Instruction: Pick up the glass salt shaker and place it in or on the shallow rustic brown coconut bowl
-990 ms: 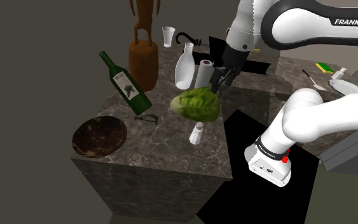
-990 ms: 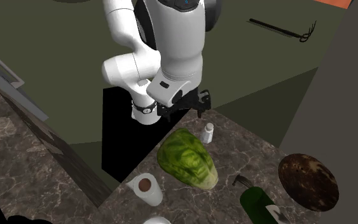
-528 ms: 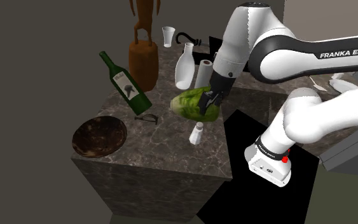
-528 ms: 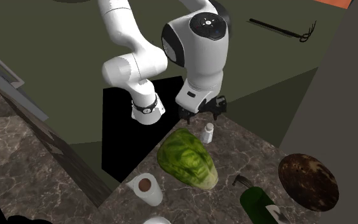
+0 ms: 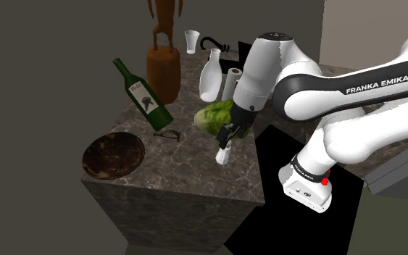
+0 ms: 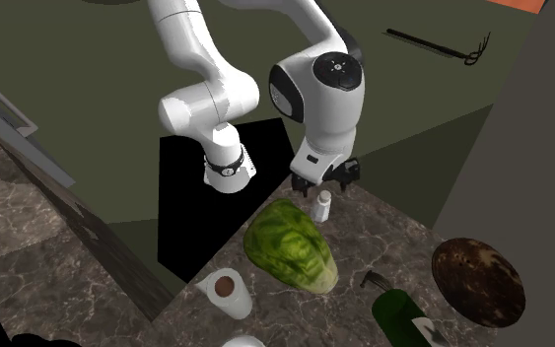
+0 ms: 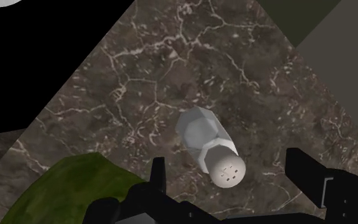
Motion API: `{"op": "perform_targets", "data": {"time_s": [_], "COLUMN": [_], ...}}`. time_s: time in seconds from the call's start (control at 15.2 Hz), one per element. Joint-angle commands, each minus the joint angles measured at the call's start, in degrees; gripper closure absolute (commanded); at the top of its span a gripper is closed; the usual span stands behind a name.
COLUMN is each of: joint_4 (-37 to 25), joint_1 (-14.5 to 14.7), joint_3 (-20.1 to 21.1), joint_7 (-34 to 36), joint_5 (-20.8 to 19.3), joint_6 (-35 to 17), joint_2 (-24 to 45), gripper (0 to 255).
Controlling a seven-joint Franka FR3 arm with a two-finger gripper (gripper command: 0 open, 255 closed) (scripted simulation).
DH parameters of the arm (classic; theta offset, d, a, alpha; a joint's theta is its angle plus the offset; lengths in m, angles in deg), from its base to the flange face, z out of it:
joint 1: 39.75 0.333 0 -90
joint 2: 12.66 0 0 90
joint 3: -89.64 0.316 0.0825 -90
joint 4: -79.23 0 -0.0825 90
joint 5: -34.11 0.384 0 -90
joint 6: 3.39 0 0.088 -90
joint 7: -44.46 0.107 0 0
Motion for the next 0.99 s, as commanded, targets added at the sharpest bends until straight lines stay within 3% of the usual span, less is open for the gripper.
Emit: {"op": "perform_targets", "data": {"time_s": [0.0,0.59,0.66,0.92], "joint_4": [0.94,1.56,1.56,1.56], "joint_1": [0.08,0.15,0.15,0.15], "joint_3": [0.75,1.27,1.27,1.27], "joint_7": [-0.14,-0.23,-0.23,-0.22], "joint_5": [0.63,1.07,1.07,1.07], "joint_6": [-2.43,-4.10,-4.10,-4.10], "joint_2": [1.45,2.50,2.50,2.50], "gripper": [0,0,255,255]}}
